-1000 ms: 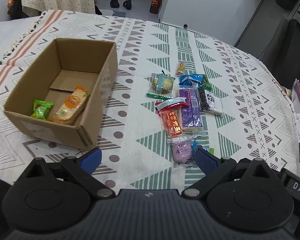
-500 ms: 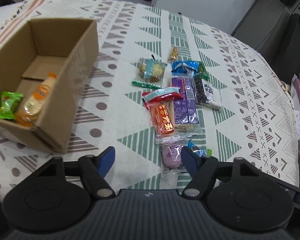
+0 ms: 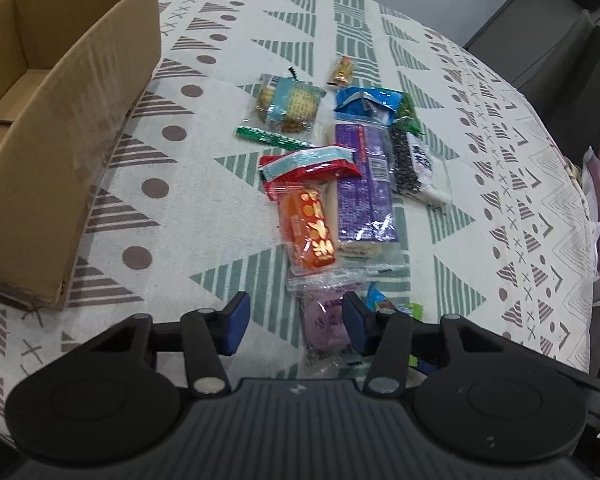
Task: Organize snacks
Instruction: 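Grasp the pink round packet with the left gripper while the right gripper grasps the blue-green candy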
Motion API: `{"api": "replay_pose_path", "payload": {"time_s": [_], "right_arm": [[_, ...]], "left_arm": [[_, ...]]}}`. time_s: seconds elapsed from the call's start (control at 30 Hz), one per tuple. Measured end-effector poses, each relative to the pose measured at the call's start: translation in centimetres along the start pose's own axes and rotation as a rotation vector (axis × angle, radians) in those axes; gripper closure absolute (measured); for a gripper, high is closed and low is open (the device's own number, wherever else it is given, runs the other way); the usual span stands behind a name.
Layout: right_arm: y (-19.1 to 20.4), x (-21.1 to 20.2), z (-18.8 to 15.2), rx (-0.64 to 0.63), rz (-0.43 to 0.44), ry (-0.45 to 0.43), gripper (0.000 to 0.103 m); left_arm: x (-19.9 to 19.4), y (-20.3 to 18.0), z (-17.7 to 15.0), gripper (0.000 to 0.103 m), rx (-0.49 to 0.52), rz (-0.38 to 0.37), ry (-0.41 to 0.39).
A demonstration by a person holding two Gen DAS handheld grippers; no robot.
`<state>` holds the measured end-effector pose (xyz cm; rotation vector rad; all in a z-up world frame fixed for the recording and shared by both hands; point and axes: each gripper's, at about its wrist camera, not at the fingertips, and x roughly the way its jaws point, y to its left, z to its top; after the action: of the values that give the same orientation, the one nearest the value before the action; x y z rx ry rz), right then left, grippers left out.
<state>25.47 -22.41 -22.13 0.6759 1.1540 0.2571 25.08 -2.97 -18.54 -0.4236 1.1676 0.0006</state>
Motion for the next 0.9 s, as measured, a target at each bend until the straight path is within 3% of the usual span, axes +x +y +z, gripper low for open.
{"api": "replay_pose_path", "payload": {"time_s": [0.1,0.23,0.6,0.7,0.8,0.9], "right_arm": [[0.4,0.4,0.1,-0.038,-0.024,-0.002,0.073],[0.1,0.1,0.3,-0.034,-0.029,-0.020,0.077],[-0.5,-1.8,0.3,-0.062,-0.108,-0.105,0.077],[-0.2,-2.1,0.1,-0.072,-0.104,-0.111,0.077],[-0.1,-2.5,0.0,-0.079,-0.099,-0.122,0.077],[-0.1,-3.0,-0.2,-0.077,-0.090,-0.131,0.077]], "left_arm": [[0.3,0.2,0.3,0.053,-0.003,-0.016,0.007],[0.7,-0.3,0.1,0.053,-0.001,-0.032,0.010],[2.0,-3.2,-1.1,0.050,0.115,0.060,-0.052],[1.9,-3.5,-1.4,0.055,0.128,0.090,-0.061],[1.8,-3.9,-1.6,0.070,0.141,0.109,-0.056],[1.5,-4.2,-1.7,0.073,0.143,0.121,-0.045]]}}
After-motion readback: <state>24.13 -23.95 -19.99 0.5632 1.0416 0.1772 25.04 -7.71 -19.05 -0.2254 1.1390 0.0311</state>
